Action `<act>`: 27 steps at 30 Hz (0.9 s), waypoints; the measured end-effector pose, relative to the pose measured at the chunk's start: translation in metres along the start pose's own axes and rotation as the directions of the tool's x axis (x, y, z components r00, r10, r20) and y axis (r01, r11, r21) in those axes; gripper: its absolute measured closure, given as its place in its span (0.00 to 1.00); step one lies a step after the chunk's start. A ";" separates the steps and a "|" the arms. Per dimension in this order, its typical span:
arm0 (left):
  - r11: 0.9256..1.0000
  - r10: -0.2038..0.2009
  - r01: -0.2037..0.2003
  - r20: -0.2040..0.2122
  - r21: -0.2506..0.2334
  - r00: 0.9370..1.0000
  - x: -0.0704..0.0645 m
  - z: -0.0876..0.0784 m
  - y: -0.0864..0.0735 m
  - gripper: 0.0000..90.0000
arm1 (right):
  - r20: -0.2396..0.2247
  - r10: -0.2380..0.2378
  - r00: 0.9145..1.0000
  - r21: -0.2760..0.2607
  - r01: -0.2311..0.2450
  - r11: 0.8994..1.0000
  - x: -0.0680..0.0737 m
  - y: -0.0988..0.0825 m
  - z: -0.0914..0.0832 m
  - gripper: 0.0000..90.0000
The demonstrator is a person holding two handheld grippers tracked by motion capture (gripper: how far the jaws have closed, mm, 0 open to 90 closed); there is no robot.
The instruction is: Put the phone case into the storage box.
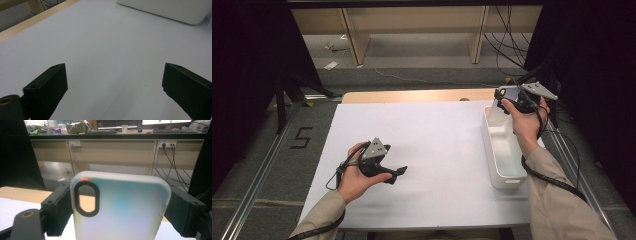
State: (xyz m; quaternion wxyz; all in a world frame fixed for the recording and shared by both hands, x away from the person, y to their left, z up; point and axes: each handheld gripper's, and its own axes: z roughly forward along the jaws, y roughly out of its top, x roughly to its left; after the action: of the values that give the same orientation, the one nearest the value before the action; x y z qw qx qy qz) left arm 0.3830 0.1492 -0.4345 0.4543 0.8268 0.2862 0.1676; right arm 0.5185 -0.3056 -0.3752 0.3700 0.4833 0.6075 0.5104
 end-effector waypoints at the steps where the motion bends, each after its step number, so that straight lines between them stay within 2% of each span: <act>1: 1.000 -0.001 0.001 0.000 0.000 1.000 0.000 0.000 0.000 0.06 | 0.001 0.000 1.000 0.001 0.000 1.000 0.000 0.000 0.000 0.20; 27: 1.000 -0.001 0.001 -0.002 -0.003 1.000 0.000 0.000 0.000 0.06 | 0.002 -0.025 1.000 0.039 0.025 0.999 0.000 -0.001 0.008 0.20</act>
State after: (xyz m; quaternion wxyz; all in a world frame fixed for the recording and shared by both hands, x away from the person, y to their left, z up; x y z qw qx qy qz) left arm 0.3828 0.1494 -0.4343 0.4553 0.8258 0.2870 0.1684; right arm 0.5263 -0.3035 -0.3776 0.3675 0.4836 0.6229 0.4931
